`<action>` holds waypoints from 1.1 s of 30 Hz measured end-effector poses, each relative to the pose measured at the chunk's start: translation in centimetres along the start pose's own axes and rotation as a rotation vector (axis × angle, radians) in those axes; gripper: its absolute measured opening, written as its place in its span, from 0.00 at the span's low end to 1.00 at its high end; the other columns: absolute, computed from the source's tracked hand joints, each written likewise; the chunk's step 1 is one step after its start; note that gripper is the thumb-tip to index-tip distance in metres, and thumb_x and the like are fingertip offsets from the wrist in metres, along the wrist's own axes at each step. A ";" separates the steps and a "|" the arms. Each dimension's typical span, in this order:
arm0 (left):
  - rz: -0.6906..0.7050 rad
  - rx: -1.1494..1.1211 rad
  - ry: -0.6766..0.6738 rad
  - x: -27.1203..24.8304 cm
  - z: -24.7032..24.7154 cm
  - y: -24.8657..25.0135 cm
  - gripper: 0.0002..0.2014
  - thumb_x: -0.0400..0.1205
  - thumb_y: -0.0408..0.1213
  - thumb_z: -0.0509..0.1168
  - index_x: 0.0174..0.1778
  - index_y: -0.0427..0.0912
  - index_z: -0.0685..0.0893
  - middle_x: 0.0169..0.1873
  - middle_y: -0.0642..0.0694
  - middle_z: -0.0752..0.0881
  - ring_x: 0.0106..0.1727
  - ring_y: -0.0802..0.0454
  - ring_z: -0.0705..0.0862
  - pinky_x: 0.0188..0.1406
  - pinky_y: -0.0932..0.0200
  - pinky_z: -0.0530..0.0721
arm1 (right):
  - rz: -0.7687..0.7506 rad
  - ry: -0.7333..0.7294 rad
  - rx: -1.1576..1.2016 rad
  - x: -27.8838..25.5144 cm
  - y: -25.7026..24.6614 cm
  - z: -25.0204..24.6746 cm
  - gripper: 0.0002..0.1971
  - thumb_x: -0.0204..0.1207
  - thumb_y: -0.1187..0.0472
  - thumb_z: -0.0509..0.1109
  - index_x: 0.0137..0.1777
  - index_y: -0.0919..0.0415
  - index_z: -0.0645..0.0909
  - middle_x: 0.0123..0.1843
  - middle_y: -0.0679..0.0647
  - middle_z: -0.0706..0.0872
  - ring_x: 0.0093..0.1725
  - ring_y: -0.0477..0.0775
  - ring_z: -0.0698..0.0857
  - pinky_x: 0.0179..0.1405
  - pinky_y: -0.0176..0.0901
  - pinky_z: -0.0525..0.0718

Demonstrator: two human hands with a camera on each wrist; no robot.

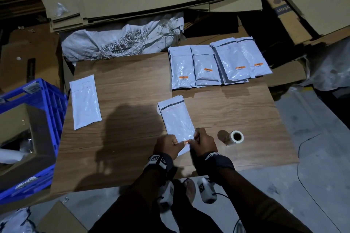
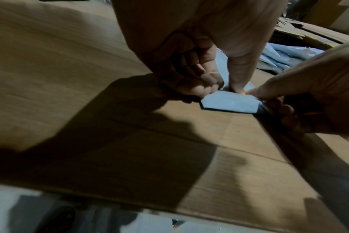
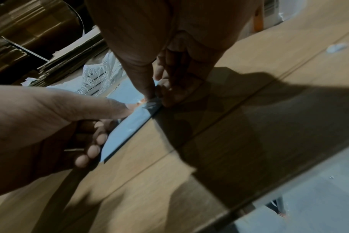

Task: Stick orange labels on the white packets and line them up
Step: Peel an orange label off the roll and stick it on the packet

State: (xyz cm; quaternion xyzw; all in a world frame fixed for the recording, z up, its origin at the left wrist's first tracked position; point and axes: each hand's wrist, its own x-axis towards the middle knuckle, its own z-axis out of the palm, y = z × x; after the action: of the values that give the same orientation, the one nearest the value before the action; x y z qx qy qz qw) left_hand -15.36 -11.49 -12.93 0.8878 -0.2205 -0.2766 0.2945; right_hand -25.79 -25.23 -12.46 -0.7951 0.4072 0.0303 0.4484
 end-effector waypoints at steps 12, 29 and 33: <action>0.028 -0.031 0.007 -0.2 -0.2 -0.7 0.33 0.72 0.65 0.75 0.25 0.38 0.73 0.19 0.52 0.71 0.24 0.54 0.72 0.25 0.57 0.69 | -0.090 0.009 0.029 -0.6 0.4 -0.3 0.15 0.74 0.57 0.76 0.48 0.60 0.72 0.31 0.53 0.80 0.33 0.58 0.80 0.32 0.47 0.73; 0.012 -0.002 0.015 -0.3 0.1 -0.2 0.28 0.75 0.55 0.77 0.24 0.41 0.69 0.21 0.51 0.71 0.26 0.51 0.72 0.27 0.56 0.66 | -0.088 0.027 0.062 -0.6 0.7 -0.1 0.10 0.76 0.64 0.72 0.48 0.59 0.72 0.31 0.56 0.83 0.34 0.57 0.81 0.33 0.47 0.71; -0.001 -0.022 0.000 -0.3 0.0 -0.6 0.23 0.75 0.49 0.78 0.24 0.43 0.73 0.22 0.51 0.75 0.29 0.50 0.77 0.26 0.60 0.68 | -0.085 0.033 0.033 -0.8 0.4 -0.1 0.15 0.73 0.58 0.77 0.49 0.59 0.72 0.32 0.53 0.83 0.36 0.58 0.82 0.34 0.50 0.75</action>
State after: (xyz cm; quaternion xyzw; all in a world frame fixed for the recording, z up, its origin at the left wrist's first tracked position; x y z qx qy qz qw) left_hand -15.44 -10.92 -13.25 0.8846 -0.2169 -0.2793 0.3041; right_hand -26.61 -24.85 -12.33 -0.8046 0.3808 -0.0089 0.4556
